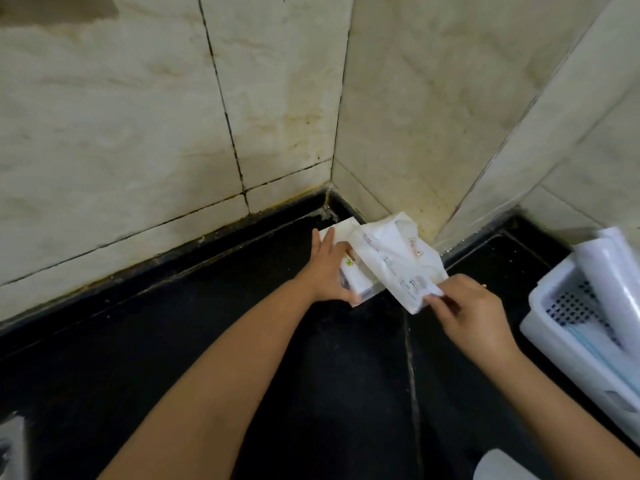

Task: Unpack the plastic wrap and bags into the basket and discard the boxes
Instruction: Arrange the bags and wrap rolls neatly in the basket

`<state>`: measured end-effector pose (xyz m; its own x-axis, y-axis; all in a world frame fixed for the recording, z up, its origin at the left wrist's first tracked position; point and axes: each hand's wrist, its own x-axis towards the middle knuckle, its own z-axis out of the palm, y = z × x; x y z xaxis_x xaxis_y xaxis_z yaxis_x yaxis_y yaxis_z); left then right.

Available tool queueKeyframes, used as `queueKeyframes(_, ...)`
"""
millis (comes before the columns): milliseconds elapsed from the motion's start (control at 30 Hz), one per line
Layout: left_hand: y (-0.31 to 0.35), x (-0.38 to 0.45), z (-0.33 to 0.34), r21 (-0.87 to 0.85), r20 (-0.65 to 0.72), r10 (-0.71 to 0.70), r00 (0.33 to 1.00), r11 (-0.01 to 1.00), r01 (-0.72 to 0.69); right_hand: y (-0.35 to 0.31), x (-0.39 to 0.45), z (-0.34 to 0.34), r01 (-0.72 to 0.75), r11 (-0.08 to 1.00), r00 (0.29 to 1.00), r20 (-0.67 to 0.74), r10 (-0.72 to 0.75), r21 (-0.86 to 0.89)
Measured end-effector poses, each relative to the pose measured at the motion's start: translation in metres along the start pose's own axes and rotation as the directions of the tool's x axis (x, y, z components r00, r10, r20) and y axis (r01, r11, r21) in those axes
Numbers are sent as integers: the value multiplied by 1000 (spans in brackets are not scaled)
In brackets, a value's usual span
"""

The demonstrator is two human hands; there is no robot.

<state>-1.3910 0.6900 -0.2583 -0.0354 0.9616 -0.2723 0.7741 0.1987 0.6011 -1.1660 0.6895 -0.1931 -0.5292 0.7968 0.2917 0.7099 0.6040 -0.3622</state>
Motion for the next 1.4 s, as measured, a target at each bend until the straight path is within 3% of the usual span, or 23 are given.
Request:
queueKeyframes(133, 8, -4, 0, 23, -19, 5, 1000, 1000, -5, -11, -7, 0, 69, 998, 997, 17, -69, 13)
queueKeyframes(233, -9, -36, -8, 17, -171, -74, 983, 997, 78, -32, -6, 11, 195, 981, 981, 2, -195, 9)
queueKeyframes(367, -37, -89, -30, -26, -446, -203, 872, 976, 214, -75, 6, 50, 328, 944, 942, 62, -329, 27)
queueKeyframes(433, -44, -106, -35, -10, -501, -229, 835, 966, 260, -91, 16, 71, 346, 938, 927, 151, -343, 3)
queueKeyframes(533, -51, -119, -32, 39, -452, -298, 841, 935, 352, -93, 30, 98, 204, 976, 931, 323, -169, -78)
queueKeyframes(600, -53, -121, -27, 76, -398, -318, 860, 923, 377, -85, 30, 110, 114, 983, 884, 467, -35, -142)
queueKeyframes(700, -50, -118, -16, 146, -317, -333, 888, 908, 393, -84, 22, 114, 73, 982, 867, 498, 23, -173)
queueKeyframes(833, -41, -111, -10, 182, -314, -337, 887, 896, 405, -82, 11, 114, 35, 989, 855, 517, 44, -141)
queueKeyframes(967, -31, -110, -18, 176, -341, -303, 890, 909, 377, -71, 2, 90, 27, 996, 850, 522, -69, 86)
queueKeyframes(1033, -23, -109, -21, 178, -382, -265, 885, 919, 352, -54, -9, 64, 5, 984, 894, 440, -83, 176)
queueKeyframes(1133, 9, -100, -12, 272, -394, -130, 910, 929, 251, -11, -31, 14, -81, 983, 942, 335, 22, 164)
queueKeyframes(1233, 66, -84, 18, 355, -346, 97, 933, 934, 35, 39, -62, -37, -221, 972, 952, 235, 196, 86)
queueKeyframes(1300, 111, -74, 48, 399, -278, 241, 930, 910, -117, 71, -85, -67, -317, 947, 940, 153, 305, 56)
queueKeyframes(1400, 175, -57, 95, 403, -179, 345, 921, 880, -252, 117, -118, -108, -450, 892, 892, 69, 448, 27)
